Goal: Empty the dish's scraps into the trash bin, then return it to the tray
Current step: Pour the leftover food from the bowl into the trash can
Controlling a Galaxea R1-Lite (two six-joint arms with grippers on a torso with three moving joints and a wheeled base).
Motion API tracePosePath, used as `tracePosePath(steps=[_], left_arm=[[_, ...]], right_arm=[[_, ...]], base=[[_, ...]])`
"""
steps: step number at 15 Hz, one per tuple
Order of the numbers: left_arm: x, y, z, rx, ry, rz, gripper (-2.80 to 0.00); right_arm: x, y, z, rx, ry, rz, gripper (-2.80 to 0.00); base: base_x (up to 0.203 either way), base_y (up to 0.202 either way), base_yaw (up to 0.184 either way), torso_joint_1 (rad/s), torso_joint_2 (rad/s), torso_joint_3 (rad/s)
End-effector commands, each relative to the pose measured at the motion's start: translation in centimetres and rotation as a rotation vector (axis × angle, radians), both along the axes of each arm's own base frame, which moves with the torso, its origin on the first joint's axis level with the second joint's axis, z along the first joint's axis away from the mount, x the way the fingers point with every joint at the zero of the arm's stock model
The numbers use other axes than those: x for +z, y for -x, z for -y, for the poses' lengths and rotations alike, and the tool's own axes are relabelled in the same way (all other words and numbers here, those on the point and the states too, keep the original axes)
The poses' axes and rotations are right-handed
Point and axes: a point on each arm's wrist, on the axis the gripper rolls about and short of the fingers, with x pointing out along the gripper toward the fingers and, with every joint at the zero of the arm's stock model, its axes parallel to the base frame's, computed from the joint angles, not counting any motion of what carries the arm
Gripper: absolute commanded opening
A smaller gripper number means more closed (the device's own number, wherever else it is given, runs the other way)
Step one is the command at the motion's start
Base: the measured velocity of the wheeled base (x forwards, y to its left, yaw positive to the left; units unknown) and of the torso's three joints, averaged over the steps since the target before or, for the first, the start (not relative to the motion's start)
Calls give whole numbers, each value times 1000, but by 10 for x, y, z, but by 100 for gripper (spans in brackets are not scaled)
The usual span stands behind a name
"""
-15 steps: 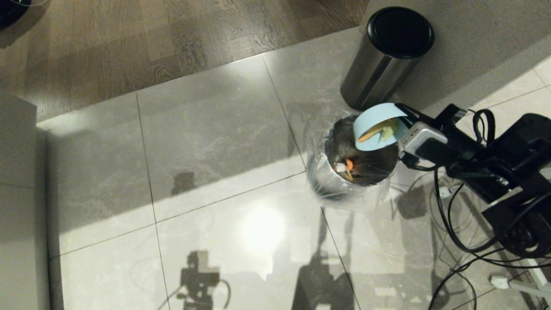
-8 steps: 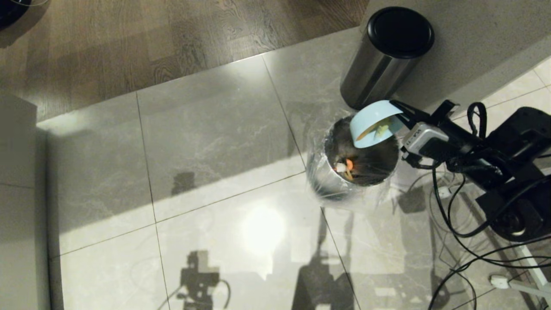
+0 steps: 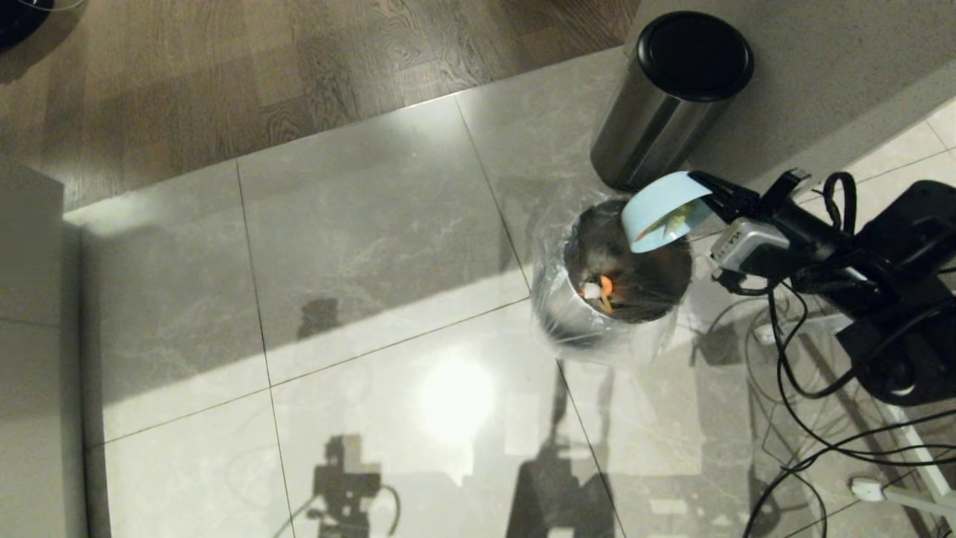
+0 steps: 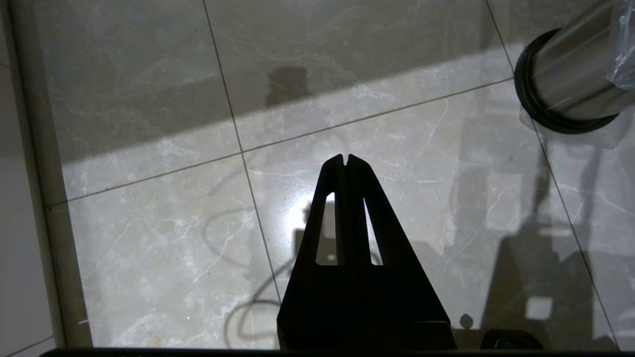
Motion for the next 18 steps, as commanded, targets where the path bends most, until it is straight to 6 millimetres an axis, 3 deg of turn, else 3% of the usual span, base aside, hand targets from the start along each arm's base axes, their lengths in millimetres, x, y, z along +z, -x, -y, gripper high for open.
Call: tracePosePath(steps=[1, 7, 13, 18], left_arm=[[0, 0, 0, 1, 1, 0, -280], [0, 0, 0, 0, 1, 0, -280], [0, 0, 0, 0, 1, 0, -280], [0, 0, 0, 1, 1, 1, -280]], right_arm=[[8, -1, 1, -9, 23, 85, -280], [31, -7, -6, 12, 65, 219, -280], [64, 5, -38, 120, 6, 318, -280], [64, 22, -35, 130, 5, 297, -280]], base=[[0, 0, 0, 0, 0, 0], [0, 0, 0, 0, 0, 0], [0, 0, 0, 0, 0, 0], [0, 0, 0, 0, 0, 0]])
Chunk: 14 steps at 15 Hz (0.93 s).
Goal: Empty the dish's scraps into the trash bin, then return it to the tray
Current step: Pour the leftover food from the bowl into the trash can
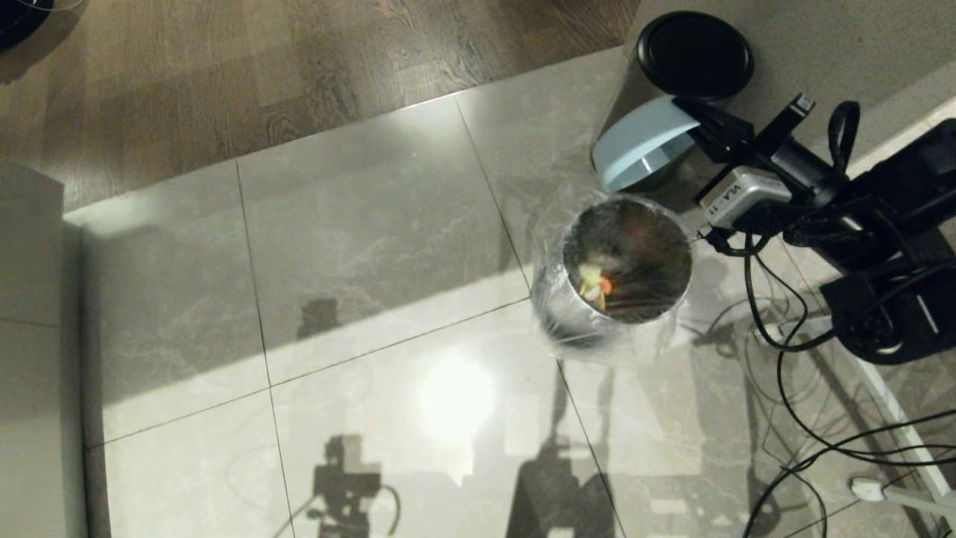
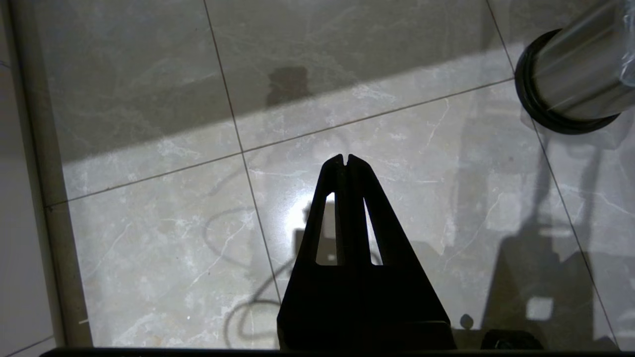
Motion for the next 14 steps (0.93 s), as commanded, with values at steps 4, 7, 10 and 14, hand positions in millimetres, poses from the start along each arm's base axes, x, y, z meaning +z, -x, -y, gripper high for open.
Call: tracePosePath(steps=[4, 7, 10, 14], left_arm=[[0, 0, 0, 0, 1, 0, -280], [0, 0, 0, 0, 1, 0, -280], [0, 0, 0, -1, 1, 0, -280], [0, 0, 0, -1, 1, 0, -280]], right_arm=[[13, 25, 4, 5, -9, 65, -280], [16, 32, 6, 10, -18, 64, -280], [14, 34, 8, -4, -59, 25, -280], [14, 45, 9, -4, -76, 10, -280]], base=[[0, 0, 0, 0, 0, 0], [0, 0, 0, 0, 0, 0], [0, 0, 0, 0, 0, 0], [0, 0, 0, 0, 0, 0]])
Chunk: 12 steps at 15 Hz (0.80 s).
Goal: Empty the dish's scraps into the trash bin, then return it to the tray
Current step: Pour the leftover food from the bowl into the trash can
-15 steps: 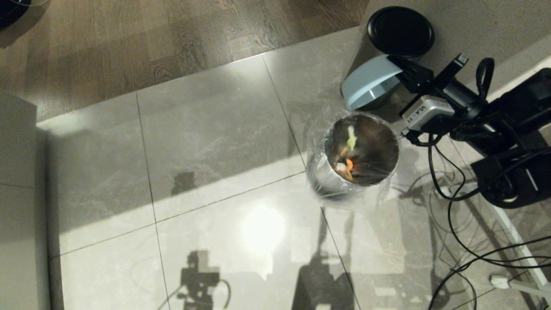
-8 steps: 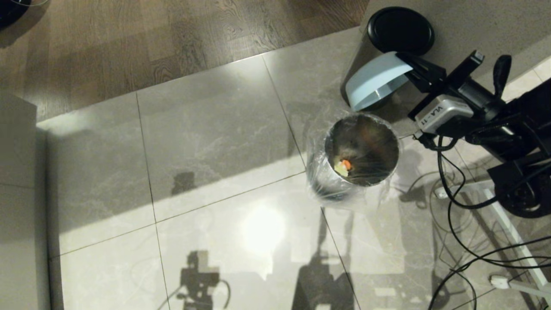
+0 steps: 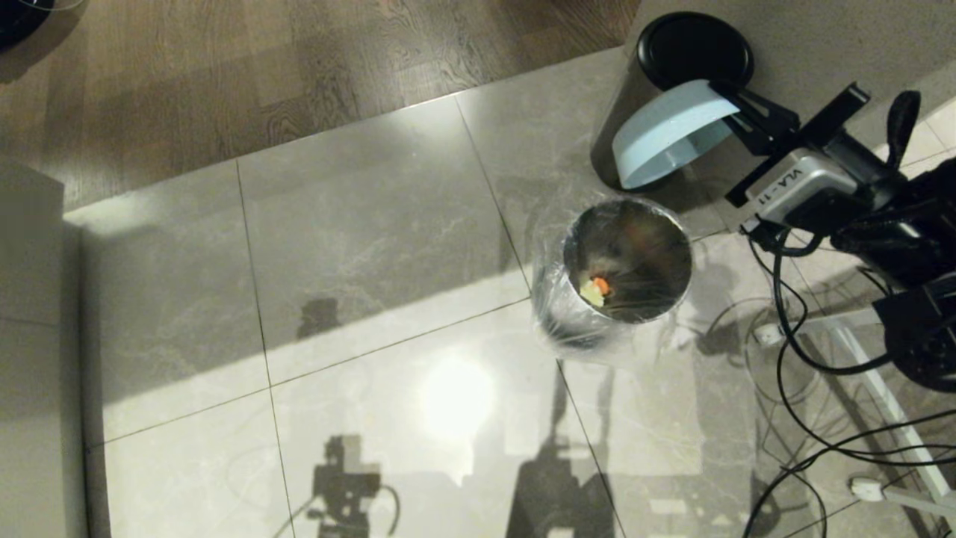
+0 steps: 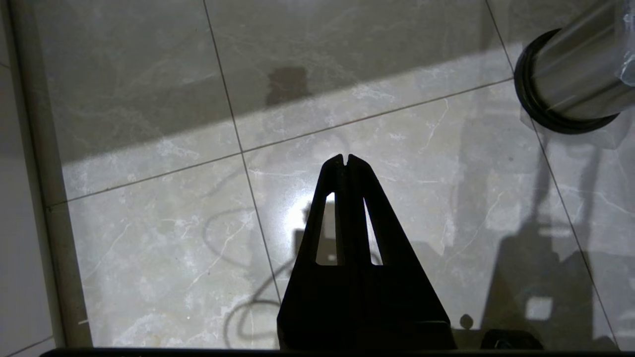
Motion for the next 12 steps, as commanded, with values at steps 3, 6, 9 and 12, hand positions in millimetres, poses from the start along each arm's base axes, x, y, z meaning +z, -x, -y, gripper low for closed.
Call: tracePosePath(steps=[3, 6, 9, 12], left_arm=[[0, 0, 0, 1, 1, -1, -280], [0, 0, 0, 1, 1, 1, -280], [0, 0, 0, 0, 1, -1, -280], [0, 0, 0, 0, 1, -1, -280]], right_arm=[[4, 19, 3, 10, -28, 26, -280], [3, 18, 1, 14, -57, 2, -280], [10, 17, 3, 11, -67, 24, -280], [14, 25, -3, 94, -12, 57, -280]], base=[[0, 0, 0, 0, 0, 0], [0, 0, 0, 0, 0, 0], [0, 0, 0, 0, 0, 0], [0, 0, 0, 0, 0, 0]])
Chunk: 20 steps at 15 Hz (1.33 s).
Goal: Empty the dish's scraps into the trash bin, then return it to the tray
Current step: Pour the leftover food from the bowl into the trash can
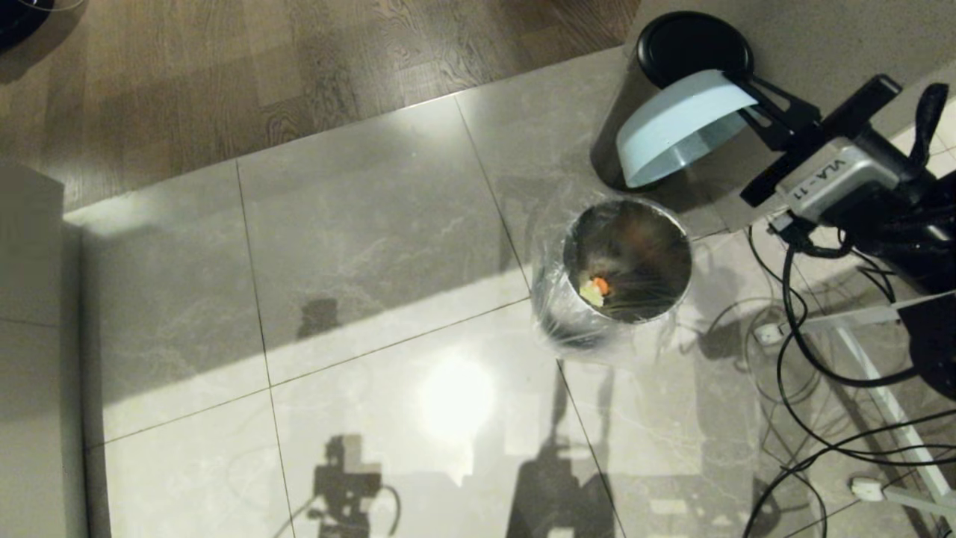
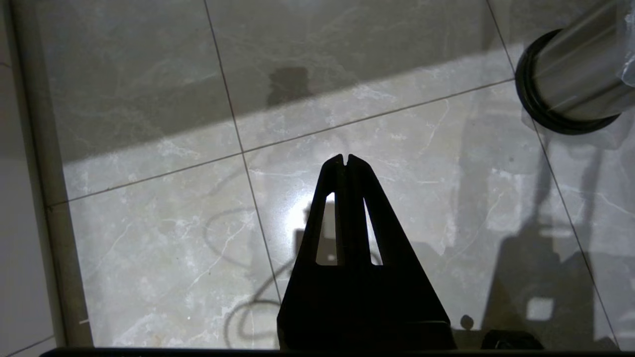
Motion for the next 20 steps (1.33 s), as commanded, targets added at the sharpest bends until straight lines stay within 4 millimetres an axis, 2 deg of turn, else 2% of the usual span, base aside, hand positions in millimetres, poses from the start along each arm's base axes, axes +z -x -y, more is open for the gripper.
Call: tracePosePath(steps=[1, 6, 11, 16, 20], left_arm=[[0, 0, 0, 1, 1, 0, -280], [0, 0, 0, 0, 1, 0, -280], [0, 0, 0, 1, 1, -1, -280], [0, 0, 0, 0, 1, 0, -280], [0, 0, 0, 0, 1, -1, -280]], right_arm=[[10, 8, -1, 26, 5, 79, -280], [32, 20, 0, 52, -14, 158, -280], [52, 20, 1, 66, -53, 213, -280], [52, 19, 0, 100, -96, 168, -280], [45, 14, -1, 86, -117, 128, -280]], base=[[0, 0, 0, 0, 0, 0], [0, 0, 0, 0, 0, 0], [0, 0, 0, 0, 0, 0], [0, 0, 0, 0, 0, 0], [0, 0, 0, 0, 0, 0]])
